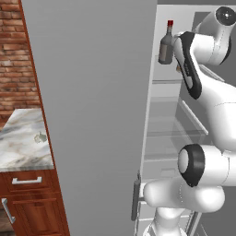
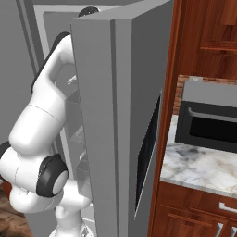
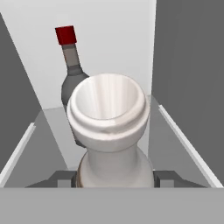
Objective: Place the liquors on the top shelf of the fridge to keep them out of children's reach, and place the garlic on lower shelves for easy access.
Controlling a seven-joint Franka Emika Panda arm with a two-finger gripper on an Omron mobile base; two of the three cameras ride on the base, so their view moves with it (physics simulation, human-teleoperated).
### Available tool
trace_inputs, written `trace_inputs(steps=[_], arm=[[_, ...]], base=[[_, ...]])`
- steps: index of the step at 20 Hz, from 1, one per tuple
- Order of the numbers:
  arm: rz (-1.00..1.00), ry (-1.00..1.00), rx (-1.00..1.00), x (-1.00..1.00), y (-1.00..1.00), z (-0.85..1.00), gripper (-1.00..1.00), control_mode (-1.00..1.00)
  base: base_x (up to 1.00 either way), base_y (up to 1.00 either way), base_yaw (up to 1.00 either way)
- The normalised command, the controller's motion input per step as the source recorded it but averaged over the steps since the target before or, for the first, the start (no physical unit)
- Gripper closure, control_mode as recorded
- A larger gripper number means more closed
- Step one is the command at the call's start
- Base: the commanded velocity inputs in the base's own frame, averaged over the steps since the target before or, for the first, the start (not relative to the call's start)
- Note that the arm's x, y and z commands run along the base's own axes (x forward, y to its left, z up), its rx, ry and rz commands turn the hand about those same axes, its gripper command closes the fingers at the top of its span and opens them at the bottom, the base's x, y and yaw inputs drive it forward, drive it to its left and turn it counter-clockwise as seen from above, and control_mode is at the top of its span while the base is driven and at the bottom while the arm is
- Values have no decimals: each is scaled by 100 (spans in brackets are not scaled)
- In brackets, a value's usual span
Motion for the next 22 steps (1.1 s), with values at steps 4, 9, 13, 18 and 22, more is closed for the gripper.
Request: trace_inputs(steps=[4,9,13,18,22], arm=[[0,0,-1,24,0,-78,100,-100],[0,-2,-3,12,0,-97,100,-100],[0,0,-3,0,0,-82,100,-100],[0,0,0,-4,0,-33,100,-100],[0,9,0,-8,0,0,100,-100]], base=[[0,0,0],[0,0,0],[0,0,0],[0,0,0],[0,0,0]])
